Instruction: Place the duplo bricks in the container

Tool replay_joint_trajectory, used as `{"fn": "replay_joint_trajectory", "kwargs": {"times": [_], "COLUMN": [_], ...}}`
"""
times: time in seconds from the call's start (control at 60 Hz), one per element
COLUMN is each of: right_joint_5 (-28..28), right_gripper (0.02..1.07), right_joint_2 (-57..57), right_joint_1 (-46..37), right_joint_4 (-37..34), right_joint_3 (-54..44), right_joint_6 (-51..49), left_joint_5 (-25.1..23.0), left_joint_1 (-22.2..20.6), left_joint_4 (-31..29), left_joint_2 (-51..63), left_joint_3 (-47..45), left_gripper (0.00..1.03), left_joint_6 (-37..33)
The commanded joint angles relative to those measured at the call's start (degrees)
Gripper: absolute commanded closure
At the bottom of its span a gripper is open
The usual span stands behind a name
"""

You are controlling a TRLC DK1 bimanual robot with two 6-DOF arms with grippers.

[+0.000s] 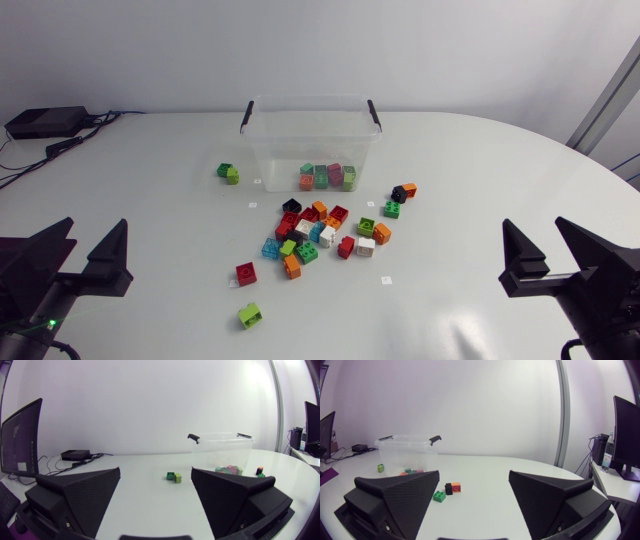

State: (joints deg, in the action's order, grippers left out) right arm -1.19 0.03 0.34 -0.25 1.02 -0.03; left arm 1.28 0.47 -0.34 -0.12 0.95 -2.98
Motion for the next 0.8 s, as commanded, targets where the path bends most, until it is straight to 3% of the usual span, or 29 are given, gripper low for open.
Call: {"fn": "replay_joint_trajectory", "kwargs": {"times": [0.0, 0.783], "right_joint_5": [0.49, 0.58], "right_gripper": [0.07, 0.07], "right_joint_2": [-0.3, -0.12], "right_joint_1": [0.54, 0.72], "right_joint_4": [-0.28, -0.45], "right_joint_3": [-1.02, 0.3], "right_joint_6": [-0.14, -0.23], "left_joint_5": [-0.49, -0.49], "left_joint_1": [0.06, -0.82], "left_joint_4": [-0.45, -1.59], "left_joint_2": [-0.41, -0.06], "left_joint_3": [-0.77, 2.13], "left_gripper": [0.05, 0.05], "left_joint_6": [0.43, -0.53]}}
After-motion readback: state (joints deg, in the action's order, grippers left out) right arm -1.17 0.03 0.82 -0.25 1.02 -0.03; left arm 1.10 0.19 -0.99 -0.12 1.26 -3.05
